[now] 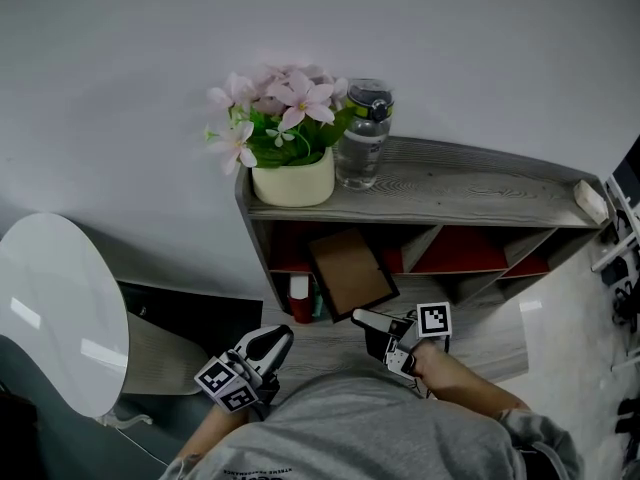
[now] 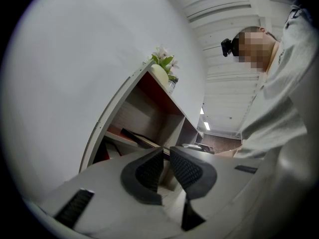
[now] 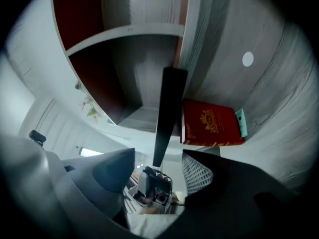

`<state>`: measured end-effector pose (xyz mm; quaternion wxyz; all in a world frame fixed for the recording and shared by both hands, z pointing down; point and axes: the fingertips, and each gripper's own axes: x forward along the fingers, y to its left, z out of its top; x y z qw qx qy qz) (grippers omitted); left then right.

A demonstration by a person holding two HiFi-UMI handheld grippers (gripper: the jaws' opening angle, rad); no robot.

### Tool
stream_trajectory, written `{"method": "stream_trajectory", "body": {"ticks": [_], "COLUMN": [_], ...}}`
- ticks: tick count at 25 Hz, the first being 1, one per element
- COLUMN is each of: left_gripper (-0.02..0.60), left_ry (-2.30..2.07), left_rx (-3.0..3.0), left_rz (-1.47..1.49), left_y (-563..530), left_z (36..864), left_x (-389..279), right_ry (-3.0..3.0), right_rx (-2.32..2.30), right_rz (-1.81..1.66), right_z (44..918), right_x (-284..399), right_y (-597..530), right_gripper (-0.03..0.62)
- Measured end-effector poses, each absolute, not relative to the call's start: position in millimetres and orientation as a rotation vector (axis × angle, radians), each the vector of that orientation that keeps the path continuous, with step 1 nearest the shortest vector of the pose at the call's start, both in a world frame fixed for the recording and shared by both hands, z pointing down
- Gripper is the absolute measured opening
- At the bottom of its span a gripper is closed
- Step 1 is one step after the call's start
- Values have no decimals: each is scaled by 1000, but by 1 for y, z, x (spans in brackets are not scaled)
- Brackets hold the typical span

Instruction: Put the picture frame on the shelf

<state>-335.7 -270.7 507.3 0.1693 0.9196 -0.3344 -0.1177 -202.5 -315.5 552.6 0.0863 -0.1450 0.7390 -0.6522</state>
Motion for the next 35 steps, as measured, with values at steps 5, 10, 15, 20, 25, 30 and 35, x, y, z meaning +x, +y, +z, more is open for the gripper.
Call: {"method": "stream_trajectory", "body": {"ticks": [5, 10, 15, 20, 25, 30, 35], "left_gripper": [44, 44, 44, 44, 44, 44, 44], "left_ry": [-945, -954, -952, -935, -932, -940, -928], "left_rx": [2615, 2609, 2600, 2605, 2612, 2607, 2602], "left_rz": [-328, -326, -325, -332, -336, -338, -341], "left_y": [-266, -260, -256, -255, -255, -256, -258], "left_z": [507, 510, 514, 512, 509, 510, 512], "left_x": [-332, -333, -334, -329, -328, -330, -327], "right_ry": [2204, 2282, 2316, 2399, 2396, 2345, 2346], "right_rx": [-365, -286, -80, 197, 149, -99, -333], "right_rz": [-1944, -1920, -2079, -2167, -2214, -2123, -2006], "right_z": [545, 539, 539, 530, 537, 539, 536], "right_x": [-224, -218, -219, -227, -222, -200, -181], "right_y": [-317, -313, -302, -293, -302, -323, -332], "right_gripper": [213, 66, 63, 64, 63, 63, 82]}}
